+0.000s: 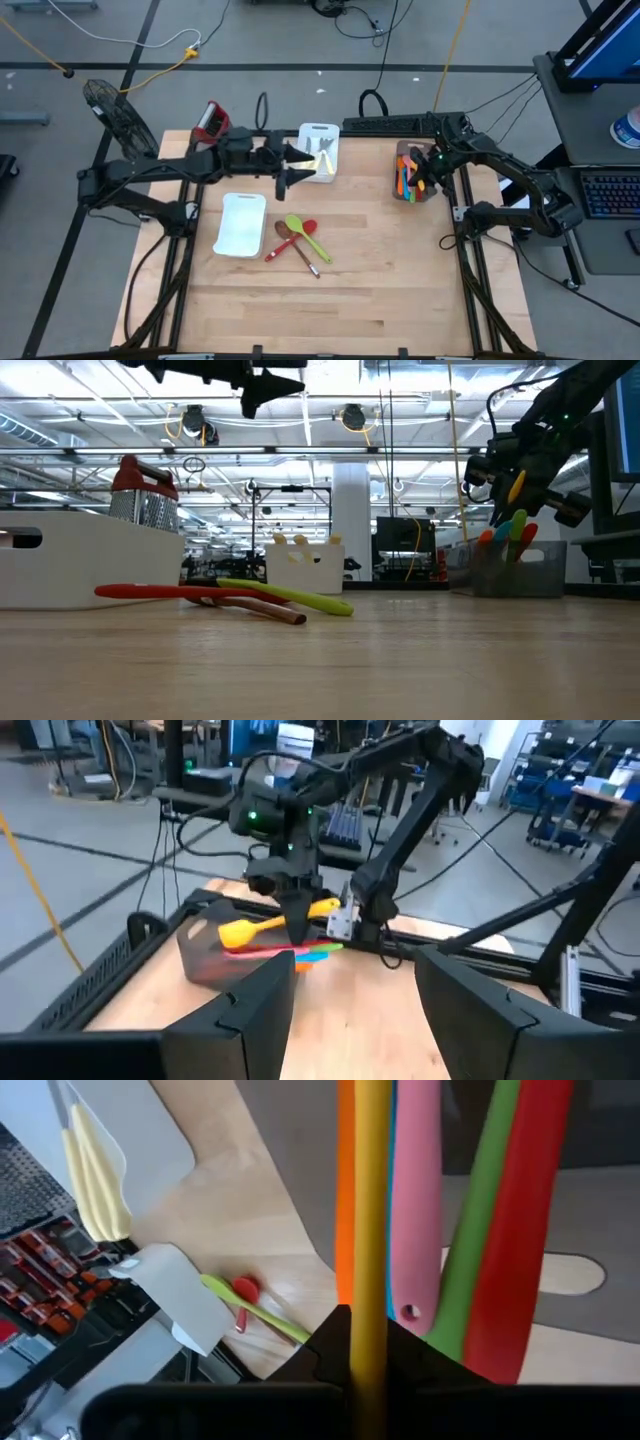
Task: Pick & Place Kitchen Items
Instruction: Put the yellow spatula into the black bin
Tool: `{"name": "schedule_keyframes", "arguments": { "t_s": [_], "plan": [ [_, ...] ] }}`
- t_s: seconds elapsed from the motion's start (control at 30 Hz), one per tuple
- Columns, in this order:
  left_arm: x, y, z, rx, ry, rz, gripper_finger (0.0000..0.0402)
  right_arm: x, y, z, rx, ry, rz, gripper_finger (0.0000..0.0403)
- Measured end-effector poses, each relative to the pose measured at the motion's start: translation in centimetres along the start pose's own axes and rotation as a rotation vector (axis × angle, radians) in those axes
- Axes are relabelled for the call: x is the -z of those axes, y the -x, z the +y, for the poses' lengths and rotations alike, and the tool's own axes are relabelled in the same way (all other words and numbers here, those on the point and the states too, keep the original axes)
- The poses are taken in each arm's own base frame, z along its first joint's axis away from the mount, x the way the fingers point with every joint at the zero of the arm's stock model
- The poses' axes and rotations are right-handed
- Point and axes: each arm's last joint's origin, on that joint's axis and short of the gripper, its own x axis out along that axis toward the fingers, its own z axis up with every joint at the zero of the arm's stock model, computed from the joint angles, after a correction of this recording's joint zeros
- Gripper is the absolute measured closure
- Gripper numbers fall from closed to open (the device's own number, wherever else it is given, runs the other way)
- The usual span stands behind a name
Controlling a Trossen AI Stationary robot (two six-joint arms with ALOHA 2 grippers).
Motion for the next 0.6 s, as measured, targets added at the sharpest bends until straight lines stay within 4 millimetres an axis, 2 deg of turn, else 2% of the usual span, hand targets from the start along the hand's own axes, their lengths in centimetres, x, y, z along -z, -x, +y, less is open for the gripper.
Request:
{"name": "schedule_keyframes", "arguments": {
  "t_s": [0.23,0.43,0.6],
  "plan": [
    [0.6,1.3,-0.3,0.006,0.010,-0.006,0.0188,0.0,0.0,0.0,-0.004,-0.011,0.000,0.0350],
    [1.0,1.2,-0.7,0.017,0.014,0.025,0.0188,0.3,0.1,0.0,-0.025,-0.014,0.029,0.0312],
    [1.3,1.2,-0.9,0.027,0.014,0.052,0.0188,1.0,0.7,0.1,-0.059,-0.048,0.042,0.0299]
  ]
}}
